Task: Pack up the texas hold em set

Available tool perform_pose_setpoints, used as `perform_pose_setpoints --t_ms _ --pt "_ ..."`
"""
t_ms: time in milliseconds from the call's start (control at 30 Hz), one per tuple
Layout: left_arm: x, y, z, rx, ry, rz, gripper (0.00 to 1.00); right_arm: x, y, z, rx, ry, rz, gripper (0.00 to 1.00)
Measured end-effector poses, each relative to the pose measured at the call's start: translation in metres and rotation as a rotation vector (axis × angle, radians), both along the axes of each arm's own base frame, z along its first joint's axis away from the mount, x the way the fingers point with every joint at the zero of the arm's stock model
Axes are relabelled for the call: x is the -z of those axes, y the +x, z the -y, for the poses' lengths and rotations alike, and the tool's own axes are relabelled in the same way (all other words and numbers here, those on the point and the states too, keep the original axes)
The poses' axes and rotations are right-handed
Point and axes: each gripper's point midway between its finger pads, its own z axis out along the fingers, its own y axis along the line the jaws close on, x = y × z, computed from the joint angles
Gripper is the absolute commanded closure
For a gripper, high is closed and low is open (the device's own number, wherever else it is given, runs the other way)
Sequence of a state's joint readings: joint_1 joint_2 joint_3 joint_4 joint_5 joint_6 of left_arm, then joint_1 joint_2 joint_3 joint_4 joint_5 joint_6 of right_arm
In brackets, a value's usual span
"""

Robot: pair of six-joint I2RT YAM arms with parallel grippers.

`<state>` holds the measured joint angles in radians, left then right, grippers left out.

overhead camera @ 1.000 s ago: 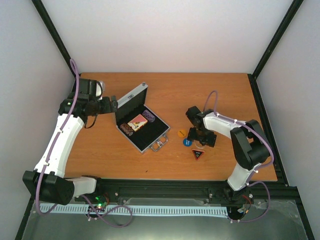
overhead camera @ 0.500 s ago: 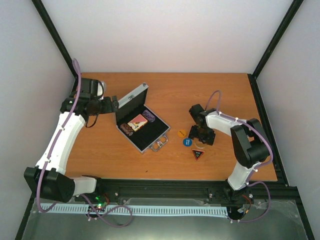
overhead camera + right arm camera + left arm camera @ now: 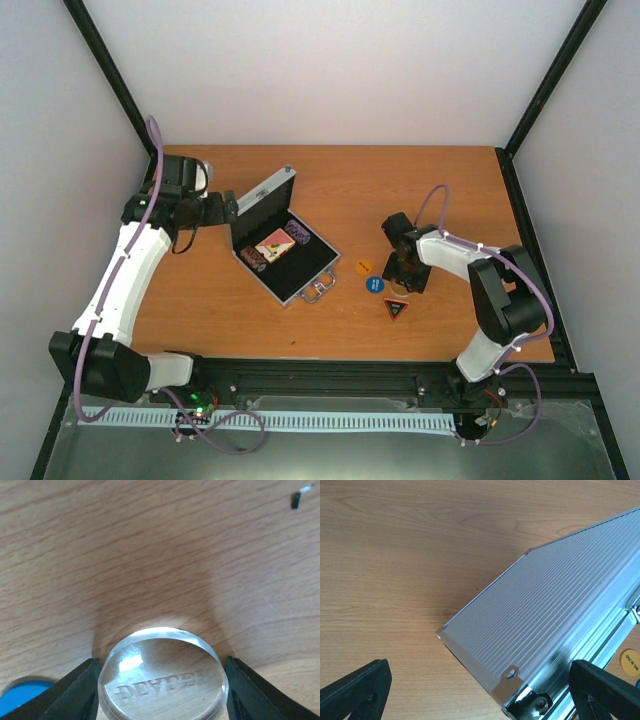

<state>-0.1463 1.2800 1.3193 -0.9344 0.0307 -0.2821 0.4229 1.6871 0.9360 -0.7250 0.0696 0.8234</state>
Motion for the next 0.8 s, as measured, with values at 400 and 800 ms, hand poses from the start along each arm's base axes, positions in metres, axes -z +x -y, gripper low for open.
perform_pose_setpoints --t_ms 400,800 --pt "-0.001 0.003 0.001 0.002 -0.004 0.005 0.00 -0.006 0.002 0.000 -0.013 -0.011 0.009 0.97" --pt "-0.001 0.003 0.001 0.002 -0.004 0.007 0.00 -0.079 0.042 -0.017 -0.059 0.032 0.150 0.97"
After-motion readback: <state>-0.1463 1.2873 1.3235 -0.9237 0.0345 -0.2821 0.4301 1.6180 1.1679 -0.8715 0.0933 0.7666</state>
